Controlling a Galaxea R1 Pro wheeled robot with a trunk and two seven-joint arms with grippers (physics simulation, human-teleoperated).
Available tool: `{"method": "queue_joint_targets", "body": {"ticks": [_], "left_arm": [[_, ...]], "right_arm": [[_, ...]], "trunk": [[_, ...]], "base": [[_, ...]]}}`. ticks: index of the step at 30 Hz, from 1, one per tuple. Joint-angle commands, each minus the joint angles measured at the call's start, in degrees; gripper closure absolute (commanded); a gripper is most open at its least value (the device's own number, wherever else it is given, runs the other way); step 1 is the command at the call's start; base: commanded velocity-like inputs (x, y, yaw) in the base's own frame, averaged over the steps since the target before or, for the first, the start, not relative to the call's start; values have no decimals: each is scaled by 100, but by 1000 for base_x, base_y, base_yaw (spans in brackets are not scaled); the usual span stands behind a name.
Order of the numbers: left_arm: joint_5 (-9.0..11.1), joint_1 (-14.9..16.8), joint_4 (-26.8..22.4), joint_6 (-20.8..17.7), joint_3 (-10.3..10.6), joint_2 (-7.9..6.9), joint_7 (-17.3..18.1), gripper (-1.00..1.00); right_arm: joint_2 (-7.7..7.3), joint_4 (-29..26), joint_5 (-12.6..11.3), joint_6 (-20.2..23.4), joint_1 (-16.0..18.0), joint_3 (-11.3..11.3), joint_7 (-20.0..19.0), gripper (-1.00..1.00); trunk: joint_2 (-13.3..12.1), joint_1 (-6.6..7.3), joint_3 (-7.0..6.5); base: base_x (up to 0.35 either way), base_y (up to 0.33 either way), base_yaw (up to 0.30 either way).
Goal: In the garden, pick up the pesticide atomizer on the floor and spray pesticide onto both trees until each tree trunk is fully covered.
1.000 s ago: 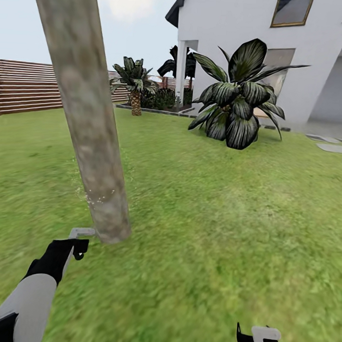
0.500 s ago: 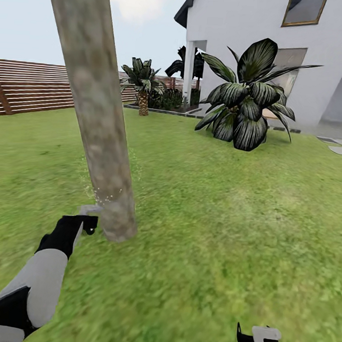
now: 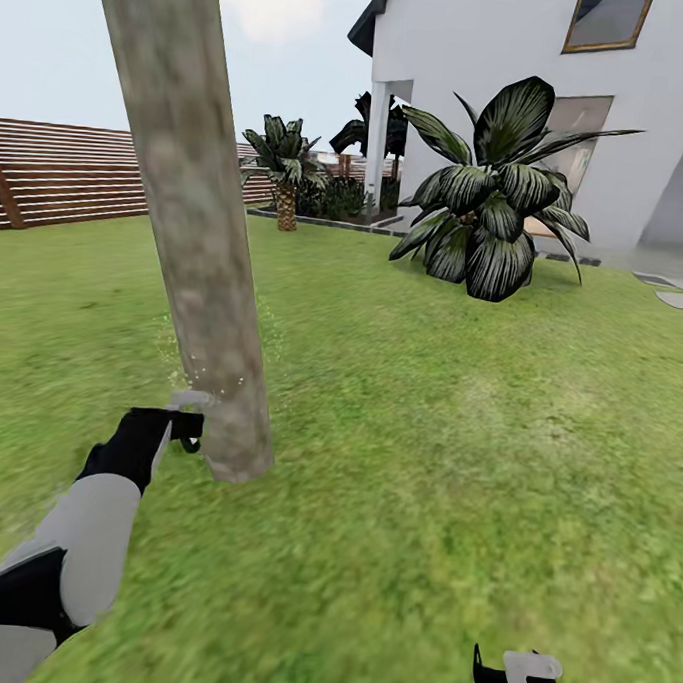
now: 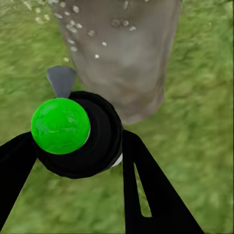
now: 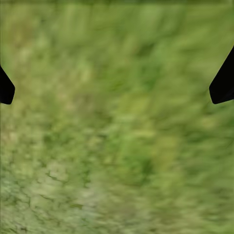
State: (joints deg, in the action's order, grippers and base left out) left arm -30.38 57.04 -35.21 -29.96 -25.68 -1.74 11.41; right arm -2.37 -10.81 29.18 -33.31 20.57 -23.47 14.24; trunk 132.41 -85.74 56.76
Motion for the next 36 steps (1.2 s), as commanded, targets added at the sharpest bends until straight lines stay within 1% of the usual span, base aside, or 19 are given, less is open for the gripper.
{"method": "queue_joint_targets", "body": {"ticks": [1, 2, 3, 4, 5, 6, 7, 8, 9, 10, 12, 15, 19, 23, 36], "left_arm": [[-62, 5, 0, -25, 18, 120, 1, 100], [-68, 4, 3, -88, 27, 166, 3, 100], [-73, 2, -1, -192, 33, 161, 9, 100], [-92, 3, -18, -236, 35, 87, 18, 100], [-86, 29, -22, -298, 36, -322, 46, 100], [-86, 100, 4, -426, 40, -522, 121, 100], [-92, 128, -10, -561, 46, -658, 218, 100], [-97, 117, -39, -659, 114, -755, 337, 100], [-97, 106, -48, -675, 233, -773, 366, 100], [-90, 93, -48, -676, 361, -783, 384, 100], [-84, 83, -48, -678, 460, -745, 393, 100], [-83, 89, -48, -678, 492, -564, 329, 100], [-82, 132, -55, -681, 486, -487, 319, 100], [-82, 147, -56, -686, 482, -485, 318, 100], [-81, 141, -65, -687, 481, -503, 310, 100]], "right_arm": [[0, 0, 0, 0, 0, 1, 0, -100], [0, 0, 0, 0, 0, 1, 0, -100], [0, 0, 0, 0, 0, 1, 0, -100], [0, 0, 0, 0, 0, 1, 0, -100], [0, 0, 0, 0, 0, 1, 0, -100], [0, 0, 0, 0, 0, 1, 0, -100], [0, 0, 0, 0, 0, 1, 0, -100], [0, 0, 0, 0, 0, 1, 0, -100], [0, 0, 0, 0, 0, 1, 0, -100], [0, 0, 0, 0, 0, 1, 0, -100], [0, 0, 0, -2, 0, 1, 0, -100], [-3, 0, 0, -8, 0, 1, 0, -100], [-8, 0, 0, -3, 0, 1, 0, -100], [-9, 0, 0, 0, 0, 1, 0, -100], [-2, 0, 0, 0, 0, 1, 0, -100]], "trunk": [[0, 0, 0], [0, 0, 0], [0, 0, 0], [0, 0, 0], [0, 0, 0], [0, 0, 0], [0, 0, 0], [0, 0, 0], [0, 0, 0], [0, 0, 0], [0, 0, 0], [0, 0, 0], [0, 0, 0], [0, 0, 0], [0, 0, 0]], "base": [[0, 0, 0], [0, 0, 0], [0, 0, 0], [0, 0, 0], [0, 0, 97], [0, 0, 179], [0, 0, 228], [0, 0, 262], [0, 0, 270], [0, -5, 269], [39, -128, 128], [131, -245, 16], [152, -260, 1], [109, -263, 0], [15, -272, 0]]}}
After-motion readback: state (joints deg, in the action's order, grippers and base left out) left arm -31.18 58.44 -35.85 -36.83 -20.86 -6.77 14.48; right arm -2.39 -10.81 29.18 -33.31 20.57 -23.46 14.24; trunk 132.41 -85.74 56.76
